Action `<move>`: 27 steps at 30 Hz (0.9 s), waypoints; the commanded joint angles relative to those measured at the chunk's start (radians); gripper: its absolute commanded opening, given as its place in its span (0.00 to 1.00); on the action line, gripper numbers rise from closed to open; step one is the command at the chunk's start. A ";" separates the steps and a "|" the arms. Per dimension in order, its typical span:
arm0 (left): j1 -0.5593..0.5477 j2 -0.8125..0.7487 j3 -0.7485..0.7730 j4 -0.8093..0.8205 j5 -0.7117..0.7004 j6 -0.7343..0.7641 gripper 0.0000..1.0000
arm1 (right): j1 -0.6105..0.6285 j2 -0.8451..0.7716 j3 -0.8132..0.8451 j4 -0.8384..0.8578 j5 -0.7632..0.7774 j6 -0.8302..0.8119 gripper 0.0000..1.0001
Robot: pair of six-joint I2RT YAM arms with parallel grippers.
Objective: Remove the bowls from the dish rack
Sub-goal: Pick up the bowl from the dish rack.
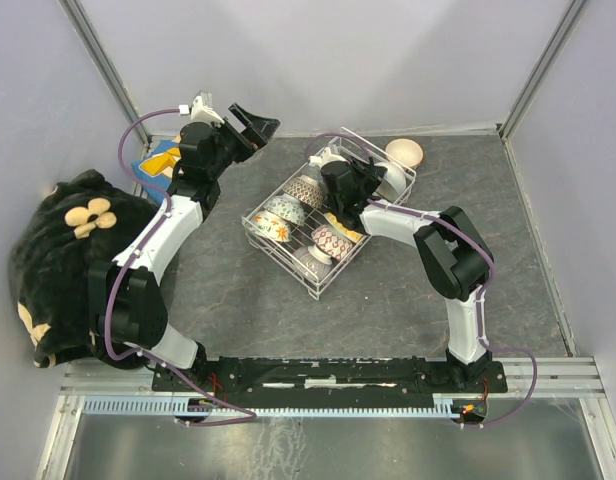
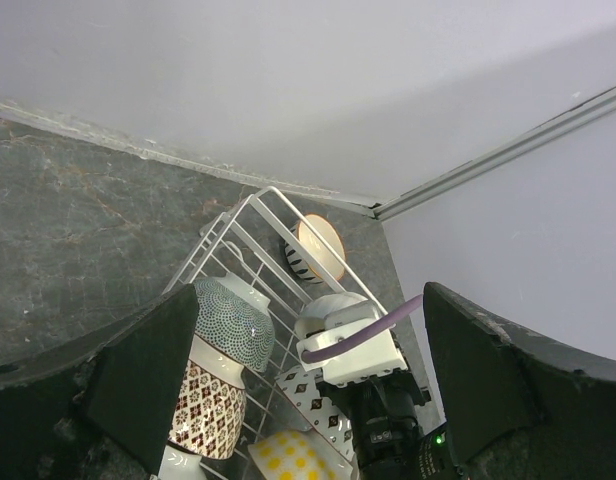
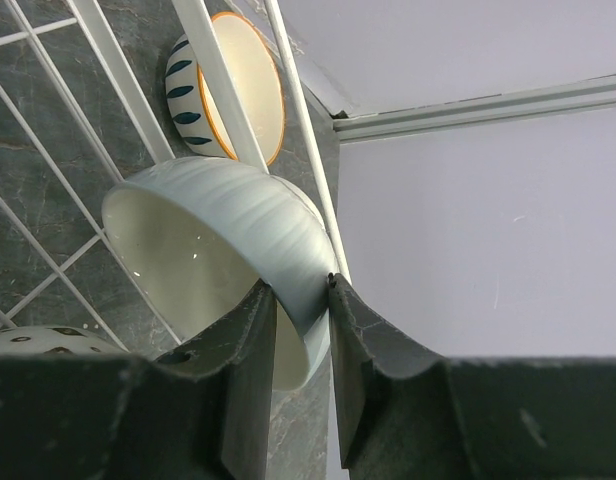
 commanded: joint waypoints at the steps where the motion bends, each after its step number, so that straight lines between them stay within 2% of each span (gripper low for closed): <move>1: 0.005 -0.025 0.012 0.051 0.014 -0.020 0.99 | -0.045 -0.063 0.003 0.116 0.110 -0.027 0.33; 27: 0.006 -0.023 0.009 0.055 0.014 -0.024 0.99 | -0.018 -0.088 -0.007 0.191 0.117 -0.080 0.34</move>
